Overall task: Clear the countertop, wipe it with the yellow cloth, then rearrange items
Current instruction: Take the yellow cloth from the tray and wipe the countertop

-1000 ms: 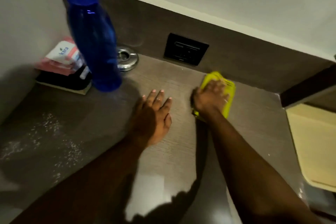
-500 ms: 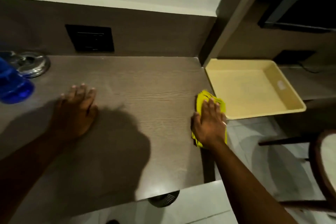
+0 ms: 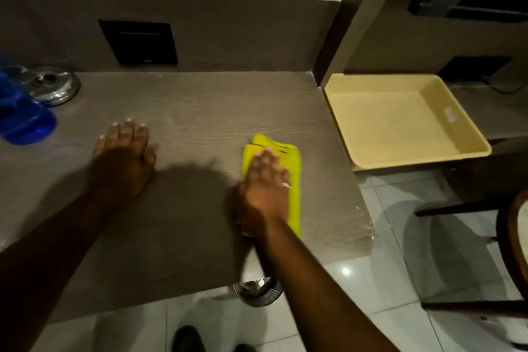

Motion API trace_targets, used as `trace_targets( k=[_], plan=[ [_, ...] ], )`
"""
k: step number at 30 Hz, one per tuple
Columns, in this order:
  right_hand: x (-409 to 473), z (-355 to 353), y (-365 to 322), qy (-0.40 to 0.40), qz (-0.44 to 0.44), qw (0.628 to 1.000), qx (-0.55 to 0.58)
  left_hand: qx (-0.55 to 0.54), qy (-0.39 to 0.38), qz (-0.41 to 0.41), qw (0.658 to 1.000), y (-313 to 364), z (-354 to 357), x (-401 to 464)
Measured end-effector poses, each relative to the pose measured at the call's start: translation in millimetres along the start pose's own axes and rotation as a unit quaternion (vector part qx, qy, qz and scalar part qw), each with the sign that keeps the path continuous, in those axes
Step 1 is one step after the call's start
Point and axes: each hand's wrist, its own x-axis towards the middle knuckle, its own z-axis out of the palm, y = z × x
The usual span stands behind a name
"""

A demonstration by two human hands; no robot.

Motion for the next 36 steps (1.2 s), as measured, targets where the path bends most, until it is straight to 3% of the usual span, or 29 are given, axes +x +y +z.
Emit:
trace_targets(
  k=[3, 5, 9, 13, 19, 22, 26, 29, 32, 34, 36],
  plan=[
    [0, 0, -1, 0.004, -0.086, 0.996, -0.008, -0.01, 0.0, -0.009, 1.0, 2, -3, -2],
    [-6, -7, 30, -0.005, -0.084, 0.996, -0.018, -0.012, -0.009, -0.001, 1.0, 2, -7, -4],
    [-44, -25, 99, 0.046, 0.108, 0.993, -0.027, -0.025, -0.022, -0.003, 0.999, 7, -15, -5],
    [-71, -32, 114, 0.083, 0.259, 0.962, 0.012, -0.032, -0.014, -0.012, 0.999, 6, -16, -7],
    [-64, -32, 98, 0.095, 0.305, 0.947, 0.022, -0.035, -0.005, 0.006, 0.999, 3, -17, -10],
    [-65, -28, 64, 0.067, 0.24, 0.969, -0.002, -0.033, 0.01, 0.012, 0.999, 6, -18, -11],
    [-51, -1, -22, -0.025, 0.011, 1.0, -0.011, -0.029, 0.001, 0.015, 0.999, 3, -15, -8],
    [-37, 3, -51, -0.038, -0.131, 0.991, 0.009, -0.013, -0.011, 0.019, 1.0, -1, -12, -3],
    [-27, -5, -20, -0.04, -0.227, 0.973, -0.002, -0.013, -0.018, 0.001, 1.0, -2, -5, -1],
    [-17, -13, 17, -0.06, -0.216, 0.974, -0.029, -0.017, -0.021, -0.004, 1.0, -4, -4, 0],
    [-14, -23, 57, -0.038, -0.12, 0.991, -0.045, -0.014, -0.019, -0.002, 1.0, -6, -5, 0]
  ],
)
